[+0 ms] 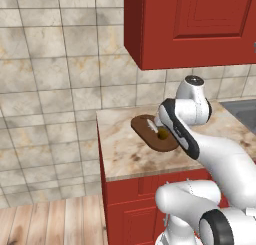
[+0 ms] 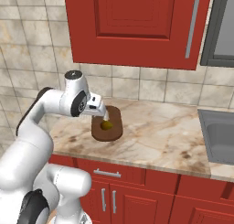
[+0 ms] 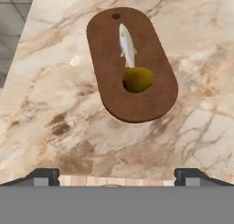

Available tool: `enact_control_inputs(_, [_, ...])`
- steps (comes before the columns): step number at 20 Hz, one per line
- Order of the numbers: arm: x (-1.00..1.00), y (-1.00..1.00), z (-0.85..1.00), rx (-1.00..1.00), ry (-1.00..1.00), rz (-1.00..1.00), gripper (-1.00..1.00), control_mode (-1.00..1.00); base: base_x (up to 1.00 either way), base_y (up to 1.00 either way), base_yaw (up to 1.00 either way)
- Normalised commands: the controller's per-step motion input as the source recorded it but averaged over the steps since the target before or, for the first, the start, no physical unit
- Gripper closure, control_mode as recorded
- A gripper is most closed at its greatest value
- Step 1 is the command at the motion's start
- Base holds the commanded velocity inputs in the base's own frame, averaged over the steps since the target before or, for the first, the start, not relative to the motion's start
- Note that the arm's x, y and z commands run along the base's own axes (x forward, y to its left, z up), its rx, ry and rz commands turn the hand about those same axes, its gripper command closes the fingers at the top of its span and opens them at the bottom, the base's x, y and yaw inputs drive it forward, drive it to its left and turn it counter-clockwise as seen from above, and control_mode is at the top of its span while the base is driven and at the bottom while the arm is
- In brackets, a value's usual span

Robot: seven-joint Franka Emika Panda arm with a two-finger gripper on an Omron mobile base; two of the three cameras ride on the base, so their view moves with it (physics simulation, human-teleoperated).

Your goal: Retrieve a lemon from the fridge and place it on the cutting board with the fish.

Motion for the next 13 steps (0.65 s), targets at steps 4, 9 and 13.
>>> enact_control_inputs(4, [-0.15,0.28,0.55,0.00,0.00,0.02,-1.00,-1.00,0.00,0.00,0.00])
enact_control_inputs(9, [-0.38,0.10,0.42,0.00,0.00,0.00,-1.00,-1.00,0.00,0.00,0.00])
enact_control_inputs(13, [-0.42,0.00,0.15,0.00,0.00,-0.07,-1.00,-1.00,0.00,0.00,0.00])
